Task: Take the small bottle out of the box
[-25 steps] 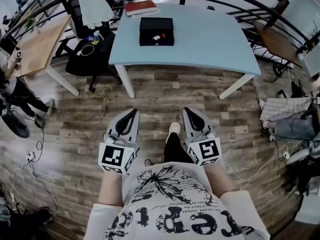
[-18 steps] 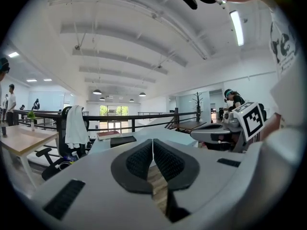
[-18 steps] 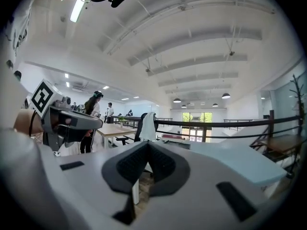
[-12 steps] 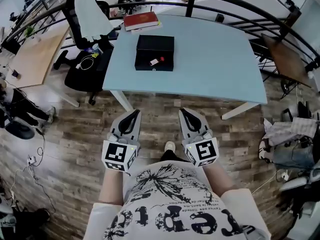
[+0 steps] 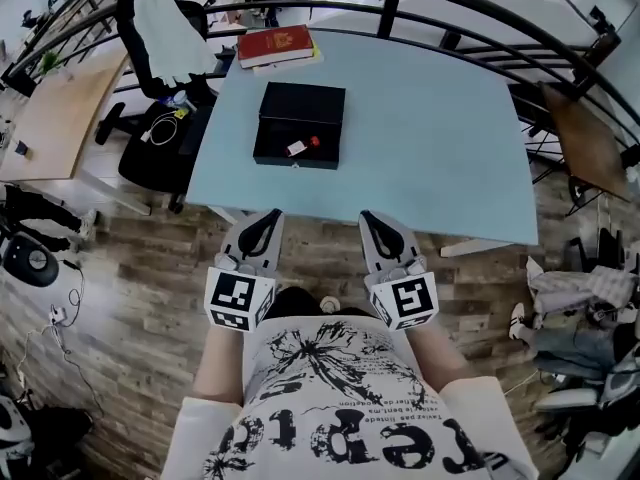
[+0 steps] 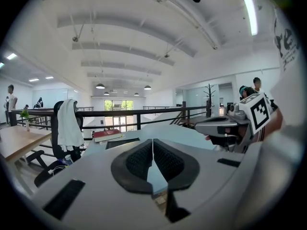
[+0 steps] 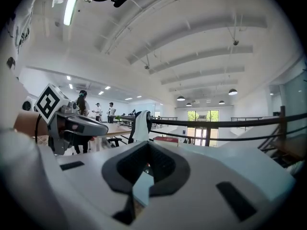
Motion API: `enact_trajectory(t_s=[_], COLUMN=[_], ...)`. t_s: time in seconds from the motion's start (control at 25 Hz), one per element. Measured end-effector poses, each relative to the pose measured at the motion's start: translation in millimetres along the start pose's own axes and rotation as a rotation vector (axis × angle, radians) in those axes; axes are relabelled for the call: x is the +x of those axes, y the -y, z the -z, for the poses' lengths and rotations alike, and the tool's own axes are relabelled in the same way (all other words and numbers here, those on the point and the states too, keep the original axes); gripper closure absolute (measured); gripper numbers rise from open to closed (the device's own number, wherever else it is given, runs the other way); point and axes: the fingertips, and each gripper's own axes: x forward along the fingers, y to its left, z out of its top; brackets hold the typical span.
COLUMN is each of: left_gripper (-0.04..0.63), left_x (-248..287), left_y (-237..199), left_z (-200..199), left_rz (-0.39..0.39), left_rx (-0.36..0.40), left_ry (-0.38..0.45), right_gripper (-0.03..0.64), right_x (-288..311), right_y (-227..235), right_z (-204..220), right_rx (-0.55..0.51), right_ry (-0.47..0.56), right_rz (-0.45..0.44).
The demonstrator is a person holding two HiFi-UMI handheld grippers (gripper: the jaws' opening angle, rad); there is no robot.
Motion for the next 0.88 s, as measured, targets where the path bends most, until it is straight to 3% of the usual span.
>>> enact_trajectory(t_s=[0.44,0.88], left_gripper=[0.574,0.563], left_x=[120.6,237.8], left_y=[-61.8,-113.3], left_z=[22.3,94.3], left_rz=[0.050,0.268], left_rx=[0.019,0.054], left_ry=[-0.119,-0.481], right_gripper=[0.606,0.606], right_x=[89.9,187.2], right_y=[64.1,110.2], right_z=[22.1,39.1], right_rx=[0.041,0.109], right_ry=[-0.057,-0.110], right_rz=[0.055,0.129])
